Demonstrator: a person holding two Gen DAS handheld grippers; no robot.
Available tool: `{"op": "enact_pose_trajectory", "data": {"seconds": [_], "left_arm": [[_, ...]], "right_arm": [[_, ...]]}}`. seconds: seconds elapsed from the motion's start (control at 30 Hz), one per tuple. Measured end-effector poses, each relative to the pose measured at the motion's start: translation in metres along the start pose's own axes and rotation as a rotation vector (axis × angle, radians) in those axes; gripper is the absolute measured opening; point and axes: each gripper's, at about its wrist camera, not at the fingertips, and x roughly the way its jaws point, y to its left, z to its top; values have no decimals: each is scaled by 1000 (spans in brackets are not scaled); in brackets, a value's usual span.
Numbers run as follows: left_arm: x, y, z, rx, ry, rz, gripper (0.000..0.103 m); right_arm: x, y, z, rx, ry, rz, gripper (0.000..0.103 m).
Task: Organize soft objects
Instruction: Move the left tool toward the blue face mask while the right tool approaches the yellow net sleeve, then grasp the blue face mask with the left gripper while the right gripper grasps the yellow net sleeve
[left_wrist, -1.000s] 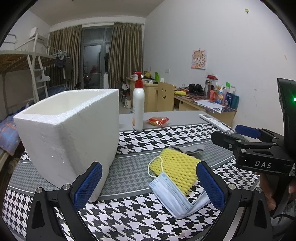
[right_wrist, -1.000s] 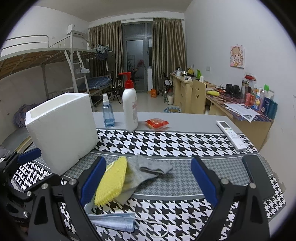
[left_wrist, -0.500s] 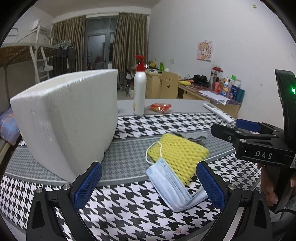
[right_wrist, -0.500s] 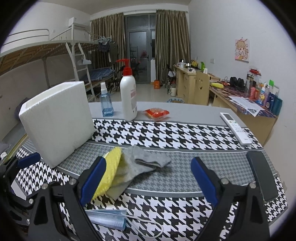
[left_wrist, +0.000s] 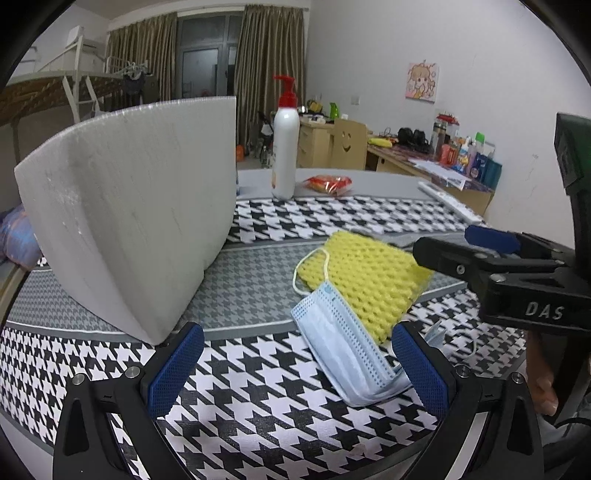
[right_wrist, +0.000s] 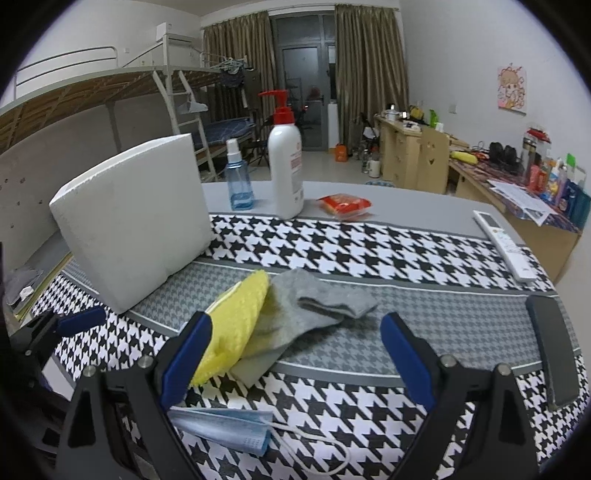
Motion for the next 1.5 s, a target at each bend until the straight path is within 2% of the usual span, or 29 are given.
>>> {"op": "enact_pose_trajectory", "data": {"seconds": [0.17,0.6,0.87,1.0,1.07,1.3,1.37,1.5], "left_arm": [[3,-2,-3,-2,22,-11,102],[3,-15,-5,-10,32,-46,102],[13,-16,-6,-21,94,-53,69],[13,-15,-10,-22,116,-64,60],[13,-14,-12,-23,122,-62,53],[9,-10,-15,-29,131,-73,42],[9,-9,-17,-29,139,-80,35],[7,-8,-17,-33,145,-90,28]], "right_arm": [[8,-3,-2,13,41,55,69],[11,0,-6,-12,81,113,63],[10,0,-5,-17,81,127,64],[11,1,-5,-18,84,131,64],[11,1,-6,-19,88,136,64],[17,6,-8,-15,111,157,64],[18,7,-9,-12,115,160,64],[23,9,-10,-14,134,162,64]]}}
